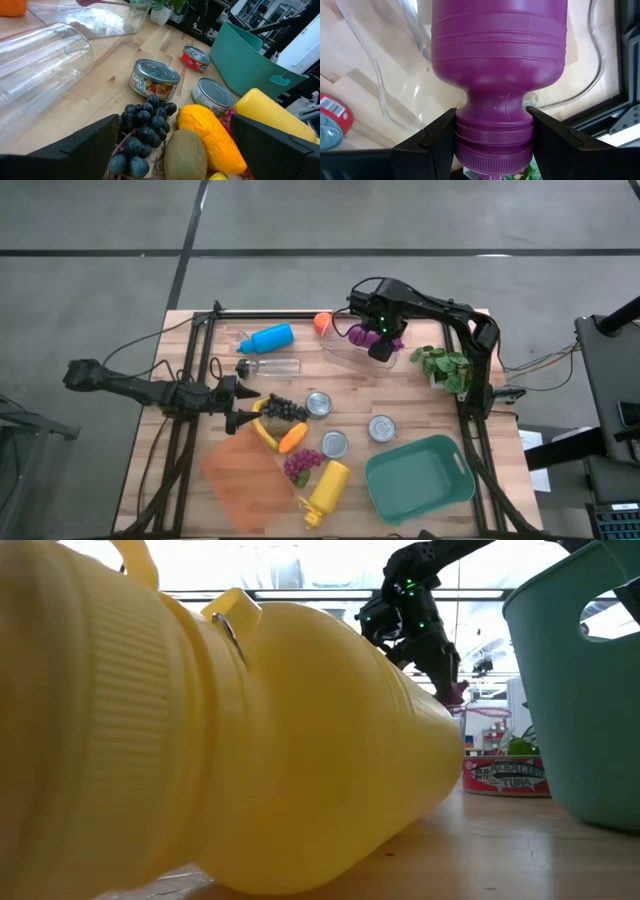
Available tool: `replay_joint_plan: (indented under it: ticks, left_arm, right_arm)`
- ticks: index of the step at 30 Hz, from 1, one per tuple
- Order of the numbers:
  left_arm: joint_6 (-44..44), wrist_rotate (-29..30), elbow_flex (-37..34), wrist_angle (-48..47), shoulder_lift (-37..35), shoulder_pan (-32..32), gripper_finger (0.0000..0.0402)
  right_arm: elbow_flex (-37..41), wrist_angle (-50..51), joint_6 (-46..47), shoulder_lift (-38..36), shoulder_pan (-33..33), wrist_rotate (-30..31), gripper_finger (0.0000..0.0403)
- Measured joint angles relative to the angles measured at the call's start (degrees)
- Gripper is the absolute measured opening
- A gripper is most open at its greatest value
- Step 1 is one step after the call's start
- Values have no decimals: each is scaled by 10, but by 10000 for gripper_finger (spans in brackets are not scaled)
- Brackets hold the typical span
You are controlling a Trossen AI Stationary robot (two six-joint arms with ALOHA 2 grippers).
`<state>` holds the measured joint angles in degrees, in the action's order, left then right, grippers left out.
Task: Pick & Place Food Item
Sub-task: Put the purple water bottle into the transparent bin
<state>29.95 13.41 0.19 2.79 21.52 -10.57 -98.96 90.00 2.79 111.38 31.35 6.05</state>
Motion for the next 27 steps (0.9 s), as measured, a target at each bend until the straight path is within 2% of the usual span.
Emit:
replay_joint_plan:
  ticks: [10,18,27]
  left_arm:
    - [0,0,0,0,0,0,384]
    - [0,0,0,0,0,0,384]
    - [0,0,0,0,0,0,384]
  right_arm:
    - [57,0,2,-25,11,-1,201]
    - [63,1,0,-26,13,-3,201]
    - [64,0,-2,-25,19,0,247]
